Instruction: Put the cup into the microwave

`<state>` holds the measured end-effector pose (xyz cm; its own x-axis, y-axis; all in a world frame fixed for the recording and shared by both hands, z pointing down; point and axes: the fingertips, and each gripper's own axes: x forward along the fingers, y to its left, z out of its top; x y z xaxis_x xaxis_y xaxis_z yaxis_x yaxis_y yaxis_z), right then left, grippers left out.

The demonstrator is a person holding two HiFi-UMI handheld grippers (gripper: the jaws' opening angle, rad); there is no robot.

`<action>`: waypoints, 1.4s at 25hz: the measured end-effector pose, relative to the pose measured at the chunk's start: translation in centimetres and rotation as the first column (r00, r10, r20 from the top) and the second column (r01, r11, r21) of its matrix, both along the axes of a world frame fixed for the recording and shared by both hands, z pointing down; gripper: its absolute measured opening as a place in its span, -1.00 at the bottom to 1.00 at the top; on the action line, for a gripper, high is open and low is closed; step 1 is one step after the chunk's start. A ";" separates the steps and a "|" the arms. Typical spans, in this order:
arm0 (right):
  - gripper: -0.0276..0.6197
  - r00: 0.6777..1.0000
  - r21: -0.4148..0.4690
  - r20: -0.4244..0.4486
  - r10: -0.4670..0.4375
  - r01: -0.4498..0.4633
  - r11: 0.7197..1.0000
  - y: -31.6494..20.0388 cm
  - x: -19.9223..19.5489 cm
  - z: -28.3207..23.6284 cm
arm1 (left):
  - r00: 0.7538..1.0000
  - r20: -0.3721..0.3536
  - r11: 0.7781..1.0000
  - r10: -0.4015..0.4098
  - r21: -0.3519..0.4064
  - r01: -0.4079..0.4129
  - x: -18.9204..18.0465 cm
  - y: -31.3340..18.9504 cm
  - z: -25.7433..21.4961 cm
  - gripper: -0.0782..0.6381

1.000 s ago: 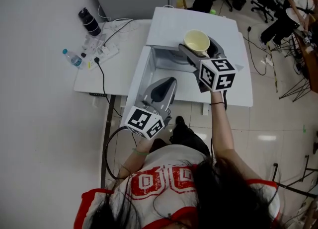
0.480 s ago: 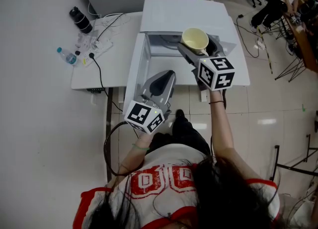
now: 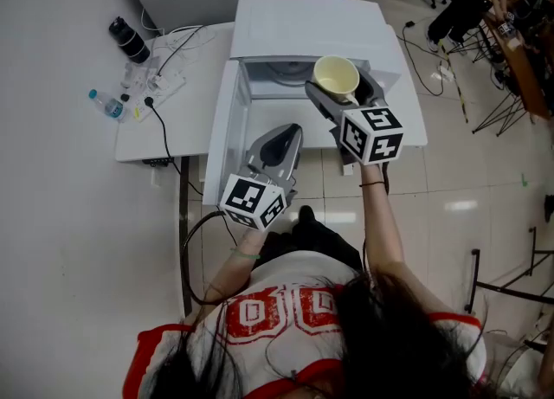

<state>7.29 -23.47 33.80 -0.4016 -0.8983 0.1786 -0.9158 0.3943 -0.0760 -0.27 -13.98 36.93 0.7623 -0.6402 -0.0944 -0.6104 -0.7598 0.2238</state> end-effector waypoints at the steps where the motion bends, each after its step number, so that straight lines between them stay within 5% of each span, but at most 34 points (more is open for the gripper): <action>1: 0.45 1.000 -0.005 -0.001 -0.002 0.002 1.000 0.0 0.1 0.3 | 1.000 0.001 1.000 -0.002 -0.007 0.002 0.2 -0.1 0.3 -0.78; 35: 0.45 0.998 -0.017 0.018 -0.060 0.061 0.998 -1.1 0.2 12.7 | 0.999 0.010 0.999 -0.043 -0.018 0.043 1.9 -1.7 11.5 -0.78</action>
<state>7.49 -24.59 46.48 -0.4582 -0.8691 0.1864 -0.8888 0.4475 -0.0986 1.68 -15.70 48.39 0.7351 -0.6738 -0.0752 -0.6444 -0.7288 0.2315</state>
